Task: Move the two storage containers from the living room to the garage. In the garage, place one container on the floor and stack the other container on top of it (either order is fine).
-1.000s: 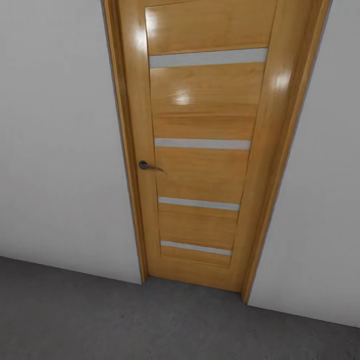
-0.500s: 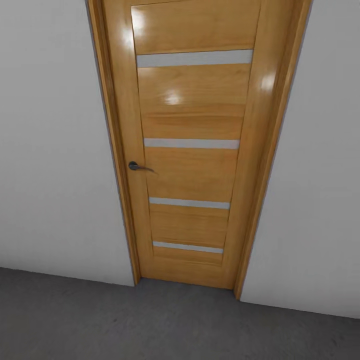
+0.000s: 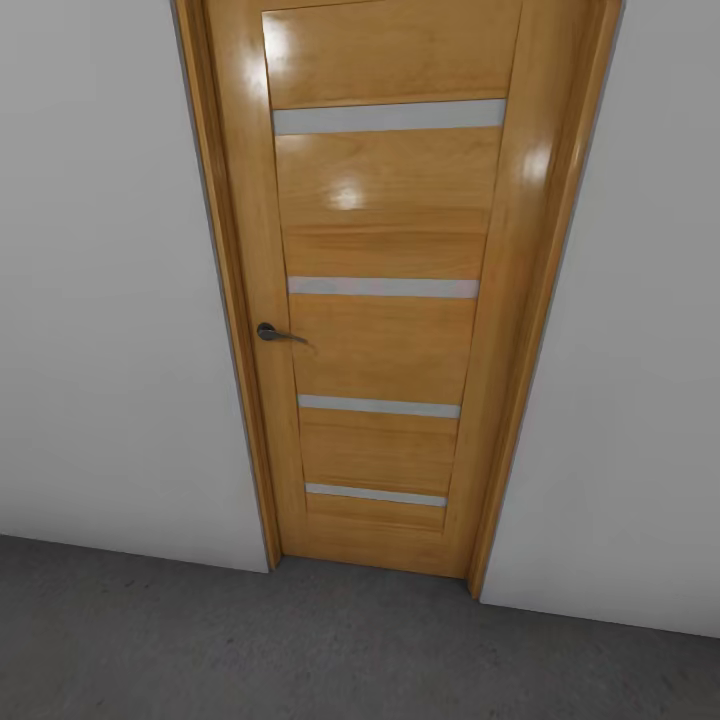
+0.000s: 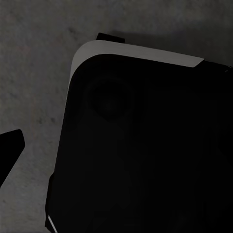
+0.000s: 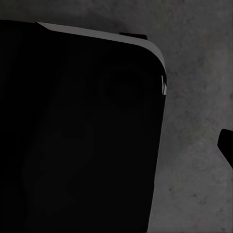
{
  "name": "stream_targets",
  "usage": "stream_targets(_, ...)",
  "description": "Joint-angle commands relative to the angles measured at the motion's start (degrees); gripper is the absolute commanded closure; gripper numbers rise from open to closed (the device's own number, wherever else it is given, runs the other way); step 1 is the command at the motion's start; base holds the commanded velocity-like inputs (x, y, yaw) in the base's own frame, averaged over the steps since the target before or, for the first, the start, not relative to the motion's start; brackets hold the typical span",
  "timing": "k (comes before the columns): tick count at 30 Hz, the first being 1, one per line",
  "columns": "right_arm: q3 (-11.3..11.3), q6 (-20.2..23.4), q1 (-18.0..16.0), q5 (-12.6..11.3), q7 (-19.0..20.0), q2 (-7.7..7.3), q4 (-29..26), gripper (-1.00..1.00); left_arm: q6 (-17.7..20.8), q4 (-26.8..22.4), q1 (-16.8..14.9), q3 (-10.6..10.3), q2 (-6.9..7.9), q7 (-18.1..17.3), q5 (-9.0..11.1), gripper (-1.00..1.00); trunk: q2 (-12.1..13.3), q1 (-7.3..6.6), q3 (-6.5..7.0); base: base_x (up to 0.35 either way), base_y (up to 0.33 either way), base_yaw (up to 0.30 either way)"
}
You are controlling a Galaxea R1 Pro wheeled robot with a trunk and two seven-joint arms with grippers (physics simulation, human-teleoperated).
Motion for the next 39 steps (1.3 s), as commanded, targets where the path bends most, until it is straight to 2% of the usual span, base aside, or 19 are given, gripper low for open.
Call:
stream_targets(1,0.0,-0.2,0.0,0.5,0.0,-0.01,0.0,-1.00,-0.1,0.0,0.0,0.0,0.01,0.0,0.3,-1.00,0.0,0.00,-0.05,0.000,0.000,0.000)
stream_targets(22,-0.3,-0.4,0.0,0.3,-0.2,-0.40,0.0,-1.00,-0.2,-0.1,0.0,-0.1,0.29,0.0,0.3,-1.00,0.0,0.00,-0.05,0.023,0.000,0.000)
stream_targets(39,-0.7,-0.4,0.0,0.1,-0.2,-0.10,0.0,-1.00,-0.2,0.1,0.0,-0.2,0.27,0.0,0.3,-1.00,0.0,0.00,-0.05,0.276,0.000,0.000)
